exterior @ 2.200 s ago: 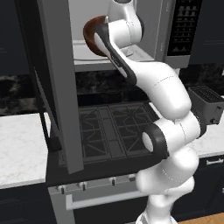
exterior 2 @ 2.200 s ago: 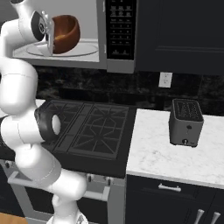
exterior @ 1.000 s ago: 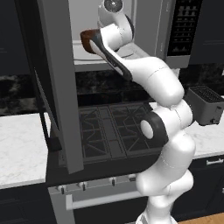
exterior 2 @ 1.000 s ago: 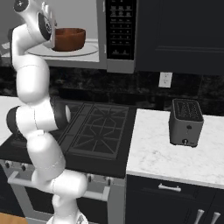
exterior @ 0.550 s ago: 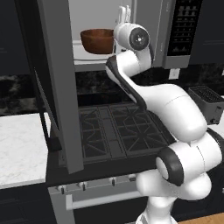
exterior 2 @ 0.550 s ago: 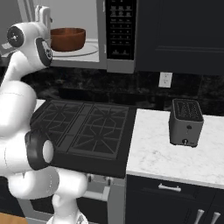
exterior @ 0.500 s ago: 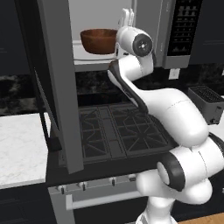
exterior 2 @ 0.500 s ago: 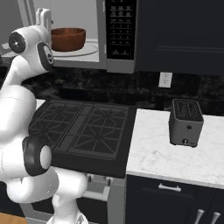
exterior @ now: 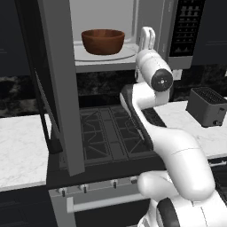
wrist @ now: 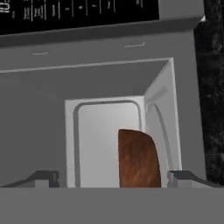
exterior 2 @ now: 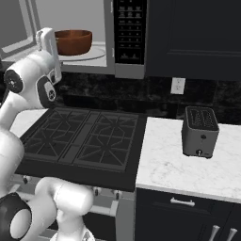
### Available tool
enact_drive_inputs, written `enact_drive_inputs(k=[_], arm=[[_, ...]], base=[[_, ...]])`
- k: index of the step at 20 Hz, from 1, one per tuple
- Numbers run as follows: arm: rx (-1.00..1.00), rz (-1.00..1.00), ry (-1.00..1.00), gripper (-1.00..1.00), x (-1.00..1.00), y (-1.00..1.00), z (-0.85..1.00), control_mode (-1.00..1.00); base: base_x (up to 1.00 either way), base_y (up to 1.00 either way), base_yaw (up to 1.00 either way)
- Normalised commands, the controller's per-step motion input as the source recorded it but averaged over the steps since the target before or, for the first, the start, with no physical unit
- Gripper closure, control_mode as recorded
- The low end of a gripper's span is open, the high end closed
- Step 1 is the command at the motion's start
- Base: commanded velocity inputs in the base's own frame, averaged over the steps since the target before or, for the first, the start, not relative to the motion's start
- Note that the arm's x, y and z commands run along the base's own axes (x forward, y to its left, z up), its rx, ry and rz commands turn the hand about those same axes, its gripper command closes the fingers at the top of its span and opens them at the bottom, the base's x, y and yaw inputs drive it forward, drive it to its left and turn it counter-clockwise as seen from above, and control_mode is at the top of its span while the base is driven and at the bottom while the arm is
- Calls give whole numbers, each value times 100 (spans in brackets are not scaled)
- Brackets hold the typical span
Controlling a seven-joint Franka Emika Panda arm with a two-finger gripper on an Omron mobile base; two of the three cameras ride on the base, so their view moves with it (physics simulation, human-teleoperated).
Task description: Open the microwave, place the bowl with waffle inside the microwave, then close the microwave door and turn it on.
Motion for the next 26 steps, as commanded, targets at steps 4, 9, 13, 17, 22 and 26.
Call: enact_drive_inputs(k=[4,9,13,17,22,26], arm=[[-32,-34,36,-100,-84,-15,2,-100],[-26,-36,18,-100,-51,-31,-40,-100],[-23,-36,-3,-100,-17,-52,-81,-100],[-25,-31,-1,-100,0,-10,-79,-100],[-18,-25,0,-100,0,55,-51,-100],[-14,-20,0,-100,0,97,-40,-100]], base=[[0,0,0],[0,0,0],[0,0,0],[0,0,0],[0,0,0],[0,0,0]])
